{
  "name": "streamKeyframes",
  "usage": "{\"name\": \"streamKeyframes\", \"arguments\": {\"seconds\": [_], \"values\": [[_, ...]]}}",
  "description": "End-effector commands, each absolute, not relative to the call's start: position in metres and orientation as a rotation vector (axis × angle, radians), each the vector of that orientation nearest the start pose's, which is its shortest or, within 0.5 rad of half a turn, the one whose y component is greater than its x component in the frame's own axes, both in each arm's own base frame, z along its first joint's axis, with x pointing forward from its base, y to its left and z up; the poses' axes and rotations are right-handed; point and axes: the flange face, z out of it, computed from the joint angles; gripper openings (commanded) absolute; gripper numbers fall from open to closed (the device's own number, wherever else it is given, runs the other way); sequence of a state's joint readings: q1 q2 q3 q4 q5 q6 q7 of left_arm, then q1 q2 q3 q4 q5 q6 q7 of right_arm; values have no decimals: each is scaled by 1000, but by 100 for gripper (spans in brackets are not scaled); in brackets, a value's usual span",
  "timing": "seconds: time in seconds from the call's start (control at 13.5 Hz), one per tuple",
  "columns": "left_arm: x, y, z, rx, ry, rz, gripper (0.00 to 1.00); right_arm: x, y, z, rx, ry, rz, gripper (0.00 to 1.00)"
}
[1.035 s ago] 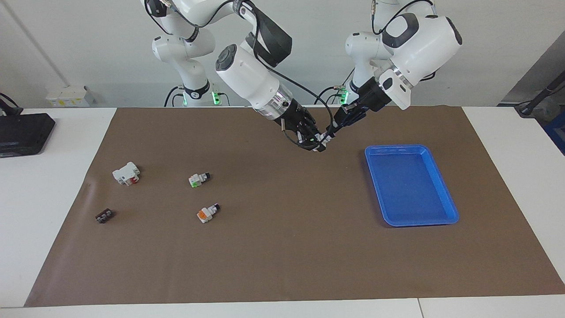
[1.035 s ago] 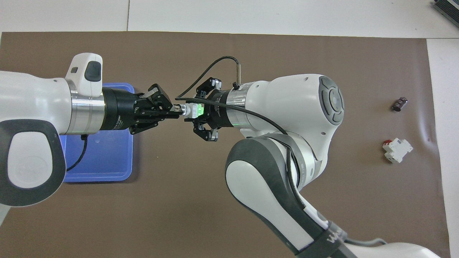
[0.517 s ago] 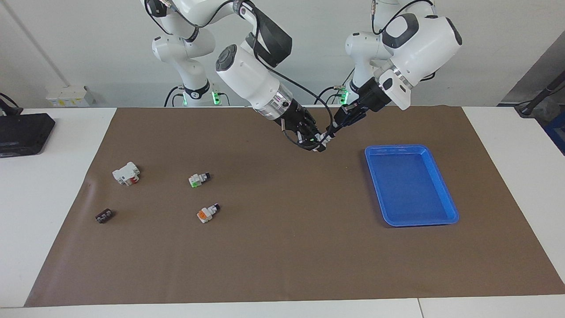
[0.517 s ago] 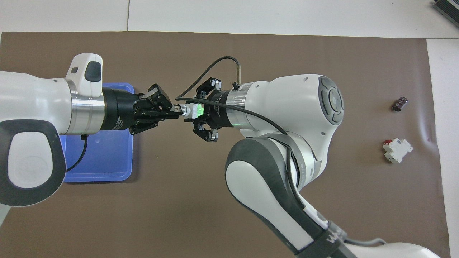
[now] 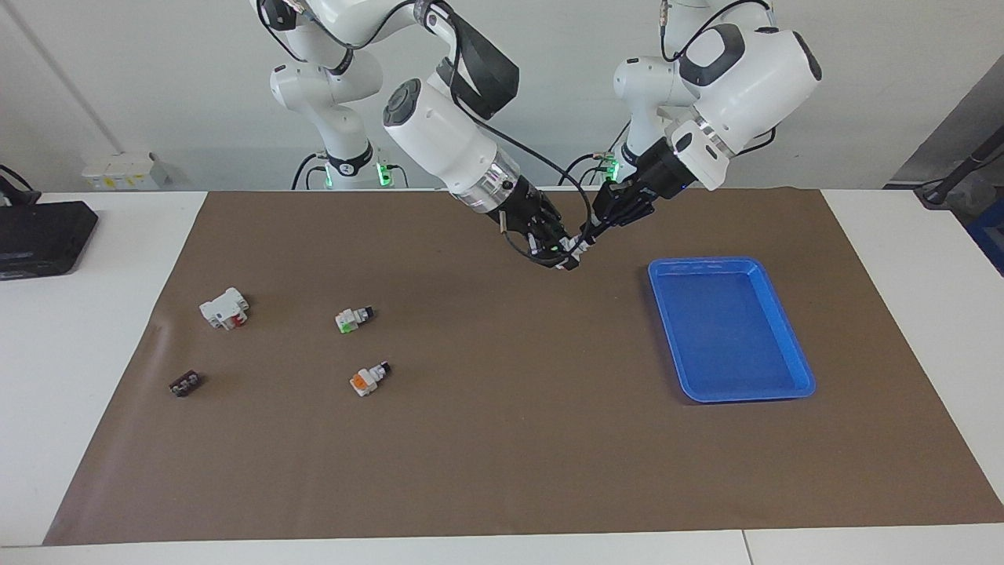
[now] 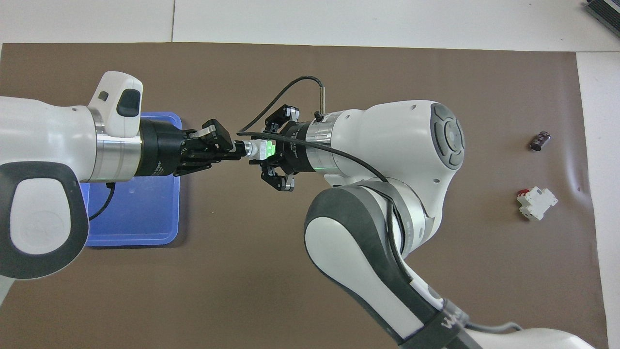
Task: Turn and place switch with both arms
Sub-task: 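Close the left gripper on the switch end held by the right gripper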
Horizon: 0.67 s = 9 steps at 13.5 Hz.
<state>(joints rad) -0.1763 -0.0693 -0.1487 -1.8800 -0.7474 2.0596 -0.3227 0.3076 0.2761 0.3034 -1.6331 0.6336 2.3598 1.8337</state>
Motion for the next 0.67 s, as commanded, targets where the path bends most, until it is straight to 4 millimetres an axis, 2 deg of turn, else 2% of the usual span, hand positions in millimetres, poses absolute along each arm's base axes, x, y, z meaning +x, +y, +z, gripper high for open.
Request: {"name": "streamKeyframes", "arguments": {"seconds": [0.0,0.59], "values": [[521,-208,573,2400,190,96,0,563,379,520,-1695,1779,560,0],[520,-211,574,2406,-280,270,0,563,379,520,-1698,1777,558,0]]}}
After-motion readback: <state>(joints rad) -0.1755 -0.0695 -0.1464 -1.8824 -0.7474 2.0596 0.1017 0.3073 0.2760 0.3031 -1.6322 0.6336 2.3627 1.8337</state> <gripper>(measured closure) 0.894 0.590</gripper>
